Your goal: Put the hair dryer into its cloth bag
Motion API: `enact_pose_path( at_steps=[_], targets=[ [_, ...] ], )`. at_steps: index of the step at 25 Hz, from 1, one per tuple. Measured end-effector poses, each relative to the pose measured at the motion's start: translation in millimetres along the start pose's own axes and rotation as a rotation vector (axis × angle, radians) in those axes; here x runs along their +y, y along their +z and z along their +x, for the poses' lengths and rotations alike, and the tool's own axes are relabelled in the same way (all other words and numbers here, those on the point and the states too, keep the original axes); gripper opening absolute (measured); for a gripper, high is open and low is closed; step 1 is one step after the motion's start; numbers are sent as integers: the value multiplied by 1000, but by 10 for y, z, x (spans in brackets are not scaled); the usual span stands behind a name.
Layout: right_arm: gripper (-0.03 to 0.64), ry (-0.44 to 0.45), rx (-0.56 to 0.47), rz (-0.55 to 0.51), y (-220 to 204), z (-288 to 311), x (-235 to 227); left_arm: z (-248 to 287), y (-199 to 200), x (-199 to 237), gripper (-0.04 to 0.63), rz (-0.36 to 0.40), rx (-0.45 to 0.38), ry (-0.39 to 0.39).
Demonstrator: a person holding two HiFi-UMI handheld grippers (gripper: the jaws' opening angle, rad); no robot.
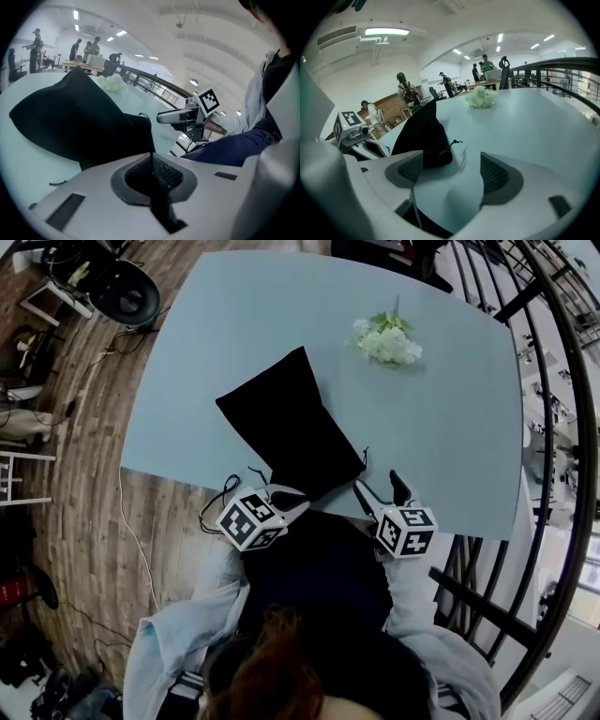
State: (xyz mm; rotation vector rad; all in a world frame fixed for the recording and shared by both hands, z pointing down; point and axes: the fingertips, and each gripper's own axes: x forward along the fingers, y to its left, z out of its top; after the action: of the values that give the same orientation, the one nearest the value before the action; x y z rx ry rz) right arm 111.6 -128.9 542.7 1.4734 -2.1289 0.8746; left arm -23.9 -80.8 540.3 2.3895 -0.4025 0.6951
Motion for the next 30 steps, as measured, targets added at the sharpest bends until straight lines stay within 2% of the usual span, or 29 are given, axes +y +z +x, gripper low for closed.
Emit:
enact_pose_path(
  at_steps=[2,4,5,7,8,14,17,19,23,25,27,30],
  targets=[
    [402,13,-18,2,42,-34,-31,-54,36,-42,23,-35,-53,3],
    [423,35,-32,9,79,-64,-48,-173,133,-119,28,-79,-147,-17],
    [434,47,-36,14,90,-77,-55,-242,196,-174,54,-105,-204,-43],
    [449,68,-41,31,96,-94,-67,-373,304,-302,208,-154,-299,-119],
    [452,78,-45,40,102,-105,-70,-436,352,-355,262,-166,-339,-149],
    [455,180,-111,58,299,-342,29,-926,761,-651,270,-125,-584,-265],
    [442,234,-170,59,487,-461,71,-1187,1084,-714,270,-93,-739,-274],
    [429,266,-206,72,598,-516,89,-1270,1272,-656,270,-68,-810,-219],
    [393,303,-275,55,849,-584,144,-1327,1541,-360,270,-43,-893,-8],
    [369,315,-321,38,1033,-614,159,-1334,1673,-231,270,-30,-902,105],
    [360,319,-366,19,1229,-641,150,-1328,1825,-144,269,14,-897,212],
    [337,291,-435,-24,1532,-701,138,-1315,2065,-77,269,89,-889,315]
  ],
)
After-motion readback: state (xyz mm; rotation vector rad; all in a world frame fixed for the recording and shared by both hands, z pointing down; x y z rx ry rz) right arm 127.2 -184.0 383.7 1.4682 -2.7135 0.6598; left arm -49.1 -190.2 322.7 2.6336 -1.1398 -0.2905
